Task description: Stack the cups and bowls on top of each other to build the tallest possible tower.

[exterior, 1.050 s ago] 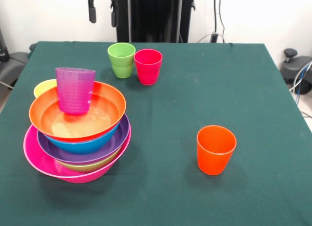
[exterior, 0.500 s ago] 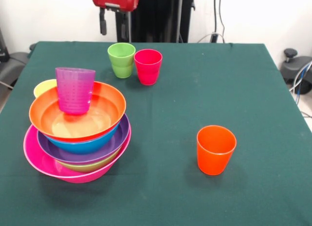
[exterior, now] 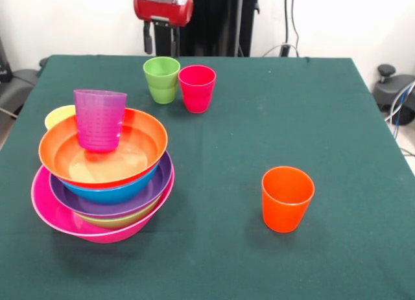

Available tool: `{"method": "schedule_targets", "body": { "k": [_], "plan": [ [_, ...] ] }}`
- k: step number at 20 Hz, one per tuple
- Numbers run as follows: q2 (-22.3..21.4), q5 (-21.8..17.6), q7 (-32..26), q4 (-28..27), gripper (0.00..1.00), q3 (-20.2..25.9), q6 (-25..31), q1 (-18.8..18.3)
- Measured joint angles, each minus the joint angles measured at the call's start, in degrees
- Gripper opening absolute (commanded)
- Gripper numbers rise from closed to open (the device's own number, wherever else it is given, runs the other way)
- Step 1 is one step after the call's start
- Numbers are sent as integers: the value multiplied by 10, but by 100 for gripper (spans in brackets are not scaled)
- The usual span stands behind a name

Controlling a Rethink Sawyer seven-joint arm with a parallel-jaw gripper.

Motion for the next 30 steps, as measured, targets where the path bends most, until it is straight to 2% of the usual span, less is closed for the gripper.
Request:
{"method": "schedule_targets", "body": {
  "k": [9, 14, 23, 30],
  "plan": [
    [67, -11, 0, 0, 100, -38, -48, 1],
    [68, -11, 0, 2, 100, -46, -72, 3],
    [68, -16, 0, 2, 100, -45, -75, 1],
    [66, -29, 0, 5, 100, -31, -74, -24]
  ]
}}
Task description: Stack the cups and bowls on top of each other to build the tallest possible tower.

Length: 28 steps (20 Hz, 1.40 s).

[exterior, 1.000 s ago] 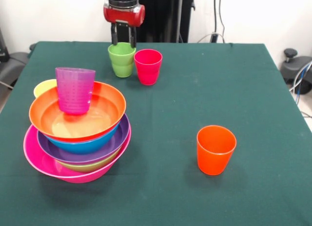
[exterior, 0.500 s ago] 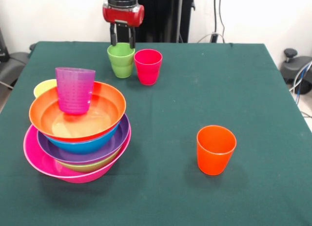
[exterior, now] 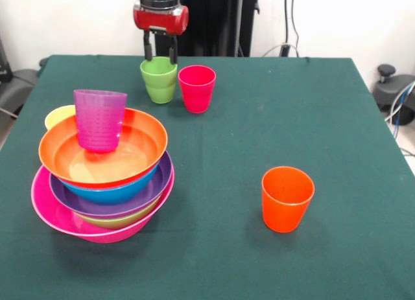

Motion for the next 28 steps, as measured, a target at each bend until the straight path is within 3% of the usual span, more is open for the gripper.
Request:
{"method": "schedule_targets", "body": {
  "k": [10, 28],
  "plan": [
    [-3, -1, 0, 1, 100, 24, 14, -38],
    [-13, 0, 0, 1, 100, 27, 45, -34]
  ]
}}
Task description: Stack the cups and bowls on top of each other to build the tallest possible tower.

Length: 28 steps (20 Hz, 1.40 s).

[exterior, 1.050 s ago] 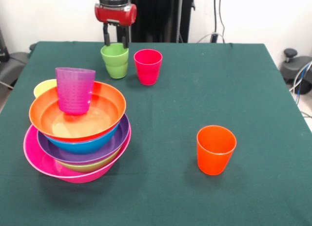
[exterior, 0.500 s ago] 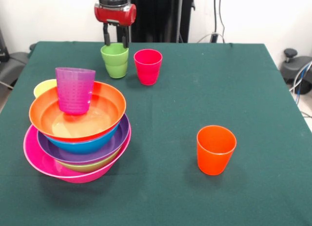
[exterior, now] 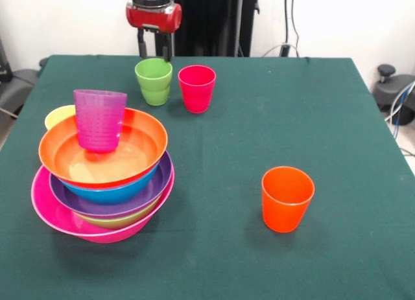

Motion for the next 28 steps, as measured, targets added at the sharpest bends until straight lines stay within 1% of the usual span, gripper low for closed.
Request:
{"method": "schedule_targets", "body": {
  "k": [2, 7, 9, 13, 21, 28],
  "plan": [
    [-10, 3, 0, 0, 100, 3, 14, 0],
    [-51, 23, 0, 0, 100, 20, 63, -3],
    [-75, 32, 0, 0, 100, 31, 87, -7],
    [-94, 34, 0, 1, 100, 41, 94, -10],
    [-101, 34, 0, 1, 100, 50, 94, -13],
    [-89, 34, 0, 1, 100, 50, 94, -12]
  ]
}}
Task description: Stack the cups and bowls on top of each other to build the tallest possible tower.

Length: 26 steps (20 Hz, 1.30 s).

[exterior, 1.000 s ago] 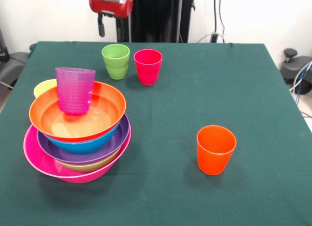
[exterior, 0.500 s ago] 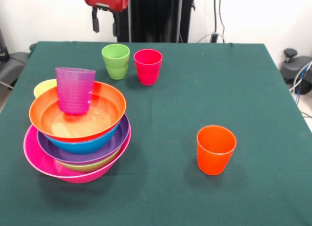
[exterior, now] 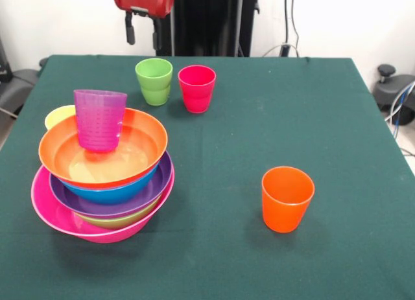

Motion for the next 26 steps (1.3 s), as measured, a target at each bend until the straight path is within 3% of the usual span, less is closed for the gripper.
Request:
{"method": "schedule_targets", "body": {
  "k": [17, 26],
  "plan": [
    [80, -28, 0, -11, 100, -3, -12, -3],
    [69, -32, 0, -11, 100, 5, -12, -37]
  ]
}}
